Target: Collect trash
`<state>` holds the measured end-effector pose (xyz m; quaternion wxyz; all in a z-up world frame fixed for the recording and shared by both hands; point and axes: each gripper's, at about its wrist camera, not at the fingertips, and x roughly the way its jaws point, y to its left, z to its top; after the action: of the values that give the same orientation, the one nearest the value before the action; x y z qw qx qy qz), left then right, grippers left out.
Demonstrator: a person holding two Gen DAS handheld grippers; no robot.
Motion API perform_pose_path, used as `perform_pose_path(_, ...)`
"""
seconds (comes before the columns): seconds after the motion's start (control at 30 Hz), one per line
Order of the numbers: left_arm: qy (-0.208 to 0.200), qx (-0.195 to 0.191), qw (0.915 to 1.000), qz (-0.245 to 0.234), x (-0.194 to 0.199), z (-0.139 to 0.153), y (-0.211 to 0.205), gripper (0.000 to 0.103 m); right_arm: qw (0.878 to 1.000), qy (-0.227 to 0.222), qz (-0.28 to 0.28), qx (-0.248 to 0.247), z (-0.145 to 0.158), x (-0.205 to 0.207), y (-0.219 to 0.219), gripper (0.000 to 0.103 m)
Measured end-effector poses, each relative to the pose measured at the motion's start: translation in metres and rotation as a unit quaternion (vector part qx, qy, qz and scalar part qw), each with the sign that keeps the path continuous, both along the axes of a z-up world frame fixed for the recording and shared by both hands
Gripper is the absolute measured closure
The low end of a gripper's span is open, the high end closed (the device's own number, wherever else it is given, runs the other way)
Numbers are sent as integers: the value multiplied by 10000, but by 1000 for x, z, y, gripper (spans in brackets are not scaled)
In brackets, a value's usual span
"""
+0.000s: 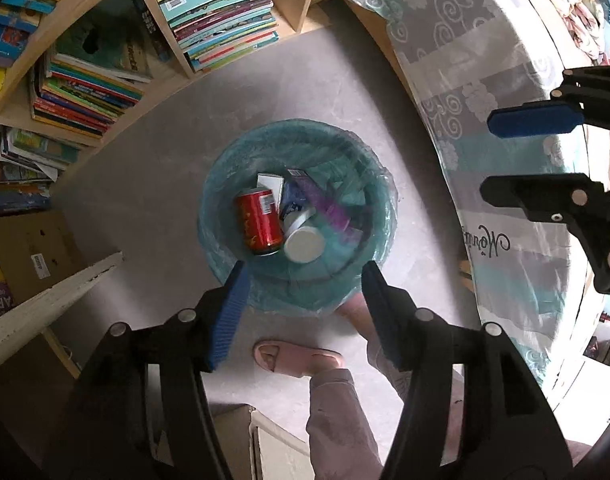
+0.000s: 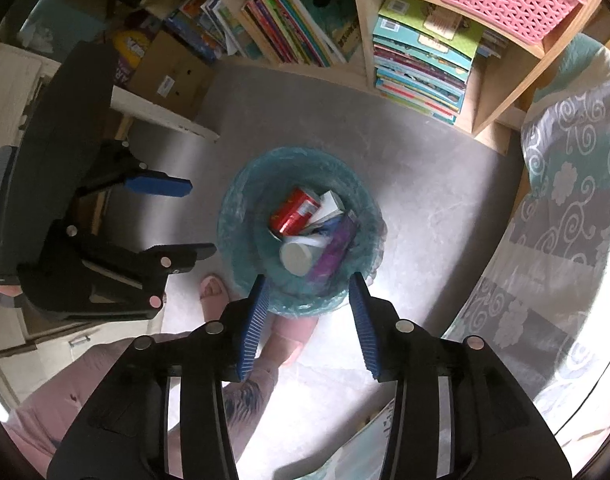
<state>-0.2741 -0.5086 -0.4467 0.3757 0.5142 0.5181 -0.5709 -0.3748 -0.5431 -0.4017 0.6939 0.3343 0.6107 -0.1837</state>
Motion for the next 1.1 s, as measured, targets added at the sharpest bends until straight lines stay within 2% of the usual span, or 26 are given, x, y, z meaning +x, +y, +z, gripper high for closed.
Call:
perform_pose_path(0.23, -42, -40, 10000, -18, -1, 2, -1, 45, 10000, 0, -71, 2, 2, -7, 3, 60)
perform_pose_path(0.47, -45, -77, 10000, -32, -1, 8, 3, 43, 9998, -97, -171, 17, 8, -12, 11, 48)
perform_pose_path(0.57, -110, -150, 9998, -57, -3, 20, 8, 43, 9996, -157, -236, 28, 14, -14, 13, 48)
perform_pose_path(0.6, -113, -181, 9998, -60, -3, 26, 10, 42, 9996, -168, -240, 19, 17, -15, 14, 45)
perform_pose_path(0.67, -174, -268, 9995, -51, -4, 38, 13, 32, 9995, -193, -241, 6, 26, -17, 16, 37)
perform_pose_path(0.7, -200, -330, 9992, -51, -5, 45, 15, 26, 9995, -191, -253, -53, 31, -19, 17, 36)
perform_pose_path(0.8, -245, -439, 9987, -106, -7, 63, 18, 25, 9992, -242, -291, -100, 46, -24, 17, 34)
perform_pose_path(0.87, -312, -461, 9984, -81, -9, 76, 19, 16, 9991, -261, -335, -82, 56, -27, 18, 29)
perform_pose_path(0.9, -359, -488, 9982, -45, -10, 83, 20, 5, 9991, -248, -337, -89, 62, -28, 19, 23)
perform_pose_path(1.1, -477, -471, 9977, -38, -18, 112, 28, 7, 9980, -239, -476, -355, 94, -38, 20, 15)
